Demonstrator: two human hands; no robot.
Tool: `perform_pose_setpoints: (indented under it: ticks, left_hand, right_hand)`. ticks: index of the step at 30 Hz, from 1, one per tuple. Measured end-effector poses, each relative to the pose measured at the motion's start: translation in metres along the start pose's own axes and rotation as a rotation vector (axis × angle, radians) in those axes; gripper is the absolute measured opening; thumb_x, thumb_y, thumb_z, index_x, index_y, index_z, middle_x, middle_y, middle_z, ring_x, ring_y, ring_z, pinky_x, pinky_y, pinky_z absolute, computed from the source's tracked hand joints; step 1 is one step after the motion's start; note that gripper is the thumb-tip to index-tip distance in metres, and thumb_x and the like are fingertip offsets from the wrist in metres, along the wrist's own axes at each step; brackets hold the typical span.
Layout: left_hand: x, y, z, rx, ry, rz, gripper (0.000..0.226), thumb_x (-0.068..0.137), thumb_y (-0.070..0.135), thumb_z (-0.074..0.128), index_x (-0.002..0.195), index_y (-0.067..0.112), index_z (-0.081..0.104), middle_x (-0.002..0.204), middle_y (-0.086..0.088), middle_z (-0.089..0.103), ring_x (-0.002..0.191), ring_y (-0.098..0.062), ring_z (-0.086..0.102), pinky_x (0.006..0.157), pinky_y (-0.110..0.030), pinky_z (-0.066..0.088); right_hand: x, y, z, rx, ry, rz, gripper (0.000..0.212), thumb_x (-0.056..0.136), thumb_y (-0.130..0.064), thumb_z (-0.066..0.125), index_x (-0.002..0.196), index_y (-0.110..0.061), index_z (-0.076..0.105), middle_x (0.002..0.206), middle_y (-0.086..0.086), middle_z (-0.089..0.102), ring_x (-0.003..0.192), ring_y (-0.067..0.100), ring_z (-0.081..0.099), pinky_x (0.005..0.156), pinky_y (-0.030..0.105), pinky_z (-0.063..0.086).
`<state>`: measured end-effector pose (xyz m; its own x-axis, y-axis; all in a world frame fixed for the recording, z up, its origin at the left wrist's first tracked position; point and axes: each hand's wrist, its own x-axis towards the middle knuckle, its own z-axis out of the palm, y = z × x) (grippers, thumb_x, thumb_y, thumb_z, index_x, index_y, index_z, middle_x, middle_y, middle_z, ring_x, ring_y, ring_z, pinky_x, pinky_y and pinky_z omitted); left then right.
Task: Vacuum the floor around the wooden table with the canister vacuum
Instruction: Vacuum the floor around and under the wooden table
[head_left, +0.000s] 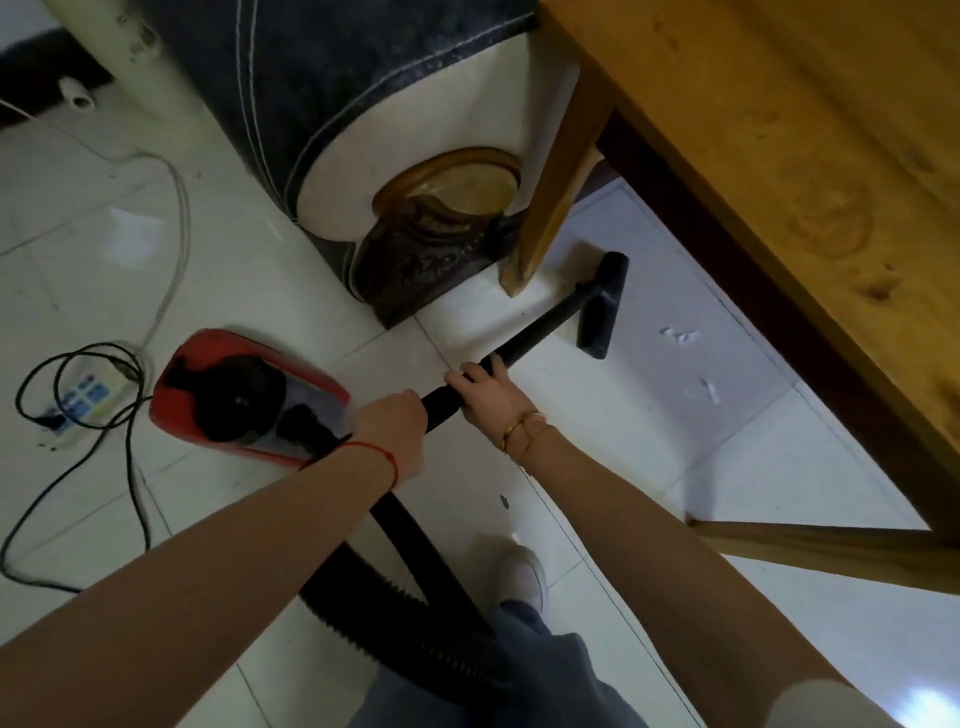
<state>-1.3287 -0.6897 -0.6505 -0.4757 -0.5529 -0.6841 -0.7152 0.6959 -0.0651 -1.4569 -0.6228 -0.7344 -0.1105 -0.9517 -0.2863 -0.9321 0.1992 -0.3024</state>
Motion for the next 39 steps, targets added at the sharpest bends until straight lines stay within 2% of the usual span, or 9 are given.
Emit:
perform_pose_setpoints:
  ticks: [5, 8, 11, 16, 19, 23, 26, 30, 39]
  left_hand:
    - [0.024, -0.008, 0.014, -0.090, 0.175, 0.012, 0.032, 0.077, 0.024, 0.061, 0.097, 0.015, 0.038, 0.084, -0.002, 0.052, 0.068, -0.019, 0.052, 0.056, -0.027, 0.037]
    - [0.039, -0.016, 0.022, -0.041, 0.306, 0.126, 0.028, 0.081, 0.035, 0.059, 0.091, 0.017, 0.041, 0.078, 0.001, 0.051, 0.063, -0.018, 0.049, 0.056, -0.026, 0.036]
    - [0.056, -0.015, 0.025, -0.140, 0.371, 0.197, 0.020, 0.083, 0.034, 0.058, 0.083, 0.018, 0.045, 0.073, 0.002, 0.053, 0.061, -0.019, 0.050, 0.058, -0.026, 0.037]
    - [0.086, 0.001, 0.032, -0.270, 0.259, 0.236, 0.019, 0.080, 0.036, 0.062, 0.080, 0.020, 0.052, 0.075, 0.003, 0.059, 0.066, -0.015, 0.055, 0.056, -0.025, 0.036]
    - [0.112, 0.020, 0.046, -0.325, 0.209, 0.296, 0.020, 0.079, 0.035, 0.064, 0.076, 0.018, 0.053, 0.075, 0.001, 0.061, 0.068, -0.016, 0.058, 0.055, -0.025, 0.038]
    - [0.146, 0.050, 0.059, -0.346, 0.226, 0.359, 0.024, 0.078, 0.031, 0.064, 0.066, 0.018, 0.047, 0.069, 0.000, 0.058, 0.065, -0.018, 0.057, 0.052, -0.024, 0.038]
    - [0.168, 0.070, 0.065, -0.324, 0.274, 0.372, 0.021, 0.078, 0.032, 0.063, 0.071, 0.018, 0.048, 0.073, 0.000, 0.059, 0.068, -0.020, 0.058, 0.052, -0.025, 0.036]
    - [0.191, 0.099, 0.069, -0.311, 0.359, 0.340, 0.018, 0.078, 0.031, 0.060, 0.081, 0.015, 0.052, 0.080, -0.002, 0.060, 0.068, -0.022, 0.057, 0.056, -0.026, 0.040]
    - [0.232, 0.150, 0.061, -0.255, 0.492, 0.386, 0.019, 0.083, 0.030, 0.058, 0.088, 0.014, 0.049, 0.080, -0.002, 0.053, 0.071, -0.024, 0.055, 0.061, -0.027, 0.041]
  right_hand:
    - [0.019, 0.012, 0.019, 0.013, 0.081, -0.013, 0.050, 0.077, -0.006, 0.062, 0.125, -0.004, 0.053, 0.120, 0.020, 0.058, 0.105, 0.044, 0.055, 0.113, 0.056, 0.022]
    - [0.021, 0.018, 0.024, 0.005, 0.163, -0.005, 0.050, 0.086, -0.017, 0.062, 0.133, -0.008, 0.047, 0.131, 0.014, 0.053, 0.125, 0.041, 0.040, 0.117, 0.049, 0.010]
    - [0.027, 0.026, 0.033, 0.137, 0.264, 0.046, 0.040, 0.081, -0.012, 0.068, 0.119, -0.008, 0.057, 0.119, 0.013, 0.060, 0.128, 0.046, 0.037, 0.115, 0.056, 0.017]
    - [0.035, 0.062, 0.046, 0.174, 0.329, 0.012, 0.021, 0.076, -0.012, 0.070, 0.094, -0.008, 0.061, 0.090, 0.010, 0.060, 0.094, 0.034, 0.051, 0.110, 0.055, 0.024]
    - [0.036, 0.091, 0.054, 0.095, 0.244, 0.002, 0.021, 0.079, -0.017, 0.067, 0.098, -0.011, 0.060, 0.096, 0.007, 0.061, 0.100, 0.031, 0.049, 0.114, 0.052, 0.016]
    - [0.035, 0.132, 0.065, 0.012, 0.213, 0.004, 0.016, 0.081, -0.017, 0.063, 0.096, -0.011, 0.059, 0.095, 0.006, 0.062, 0.097, 0.030, 0.048, 0.109, 0.045, 0.019]
    - [0.039, 0.162, 0.076, -0.016, 0.269, 0.002, 0.011, 0.080, -0.016, 0.062, 0.090, -0.011, 0.058, 0.089, 0.005, 0.061, 0.092, 0.030, 0.048, 0.103, 0.043, 0.023]
    - [0.044, 0.198, 0.089, -0.031, 0.302, 0.033, 0.009, 0.081, -0.015, 0.060, 0.088, -0.012, 0.055, 0.087, 0.003, 0.058, 0.093, 0.028, 0.045, 0.109, 0.047, 0.021]
    - [0.046, 0.264, 0.087, -0.146, 0.265, 0.117, 0.028, 0.084, -0.023, 0.060, 0.109, -0.011, 0.054, 0.103, 0.011, 0.053, 0.102, 0.030, 0.049, 0.112, 0.053, 0.017]
